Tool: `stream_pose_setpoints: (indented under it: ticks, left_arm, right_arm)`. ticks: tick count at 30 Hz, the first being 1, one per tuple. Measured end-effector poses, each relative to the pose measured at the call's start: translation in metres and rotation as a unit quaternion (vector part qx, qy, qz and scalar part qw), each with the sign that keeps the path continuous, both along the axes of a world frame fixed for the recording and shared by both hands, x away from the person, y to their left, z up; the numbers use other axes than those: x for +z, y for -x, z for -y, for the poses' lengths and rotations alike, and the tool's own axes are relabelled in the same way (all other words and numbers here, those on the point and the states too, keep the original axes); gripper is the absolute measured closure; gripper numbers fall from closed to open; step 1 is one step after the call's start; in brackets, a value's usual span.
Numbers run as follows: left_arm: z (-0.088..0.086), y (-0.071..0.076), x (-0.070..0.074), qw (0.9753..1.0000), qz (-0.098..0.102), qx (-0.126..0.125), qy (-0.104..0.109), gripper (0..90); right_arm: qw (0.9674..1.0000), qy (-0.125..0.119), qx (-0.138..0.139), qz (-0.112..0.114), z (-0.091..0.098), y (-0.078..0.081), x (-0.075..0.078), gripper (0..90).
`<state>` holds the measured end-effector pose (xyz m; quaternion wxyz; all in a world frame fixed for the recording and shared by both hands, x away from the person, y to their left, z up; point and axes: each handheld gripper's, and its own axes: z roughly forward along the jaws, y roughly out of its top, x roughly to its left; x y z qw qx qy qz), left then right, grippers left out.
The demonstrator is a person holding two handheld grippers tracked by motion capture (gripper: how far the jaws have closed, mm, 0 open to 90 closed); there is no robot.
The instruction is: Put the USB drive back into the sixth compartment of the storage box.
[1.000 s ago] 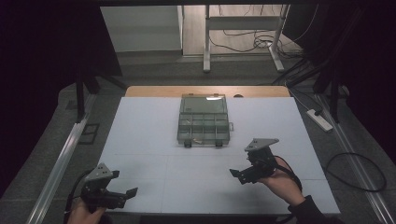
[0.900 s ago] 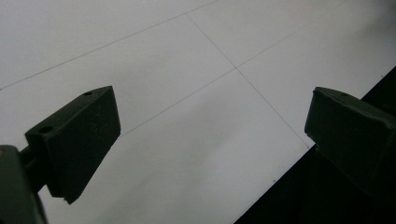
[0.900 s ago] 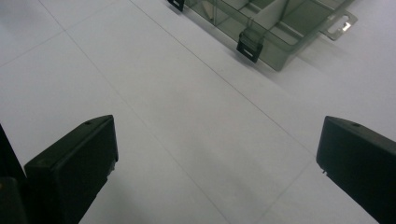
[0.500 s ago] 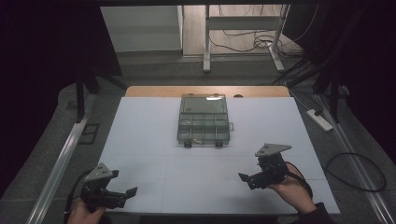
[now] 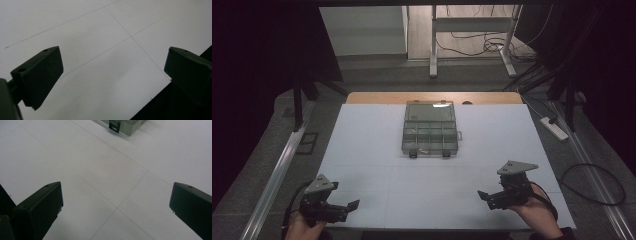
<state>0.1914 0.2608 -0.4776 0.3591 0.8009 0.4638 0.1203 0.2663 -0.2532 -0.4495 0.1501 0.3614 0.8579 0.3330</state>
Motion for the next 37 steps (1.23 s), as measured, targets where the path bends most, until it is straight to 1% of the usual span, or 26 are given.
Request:
stream_pose_setpoints:
  ticks: [1,8,16,20,21,23,29,32,37]
  left_arm:
    - [0.001,0.0,0.0,1.0,0.002,0.002,0.0,2.2]
    - [0.002,-0.001,0.0,1.0,0.007,0.004,-0.001,2.1]
    - [0.003,-0.002,0.0,0.9999,0.01,0.003,-0.003,1.9]
    - [0.004,-0.002,0.0,1.0,0.008,0.0,-0.005,2.0]
    - [0.004,-0.002,0.0,0.9999,0.008,-0.001,-0.006,2.2]
    - [0.005,-0.002,-0.001,0.9999,0.008,-0.003,-0.007,2.3]
    - [0.004,-0.001,-0.001,0.9999,0.008,-0.004,-0.006,2.5]
    - [0.004,-0.001,-0.001,0.9999,0.008,-0.004,-0.005,2.7]
    - [0.004,-0.001,-0.001,1.0,0.008,-0.005,-0.004,3.0]
  right_arm:
    - [1.0,0.002,-0.005,0.002,0.004,0.002,0.0,0.0]
    - [0.9997,0.005,-0.021,0.006,0.014,0.008,0.0,0.0]
    - [0.9987,-0.003,-0.049,0.011,0.028,0.019,0.001,0.0]
    - [0.998,-0.005,-0.062,0.012,0.035,0.025,0.001,0.0]
    - [0.9975,-0.005,-0.07,0.013,0.038,0.028,0.001,0.0]
    - [0.9973,-0.007,-0.072,0.012,0.039,0.029,0.001,0.0]
    - [0.9958,-0.012,-0.091,0.009,0.045,0.039,0.001,0.0]
    - [0.9951,-0.012,-0.097,0.015,0.046,0.043,0.002,0.0]
    - [0.9949,-0.01,-0.1,0.014,0.046,0.043,0.002,0.0]
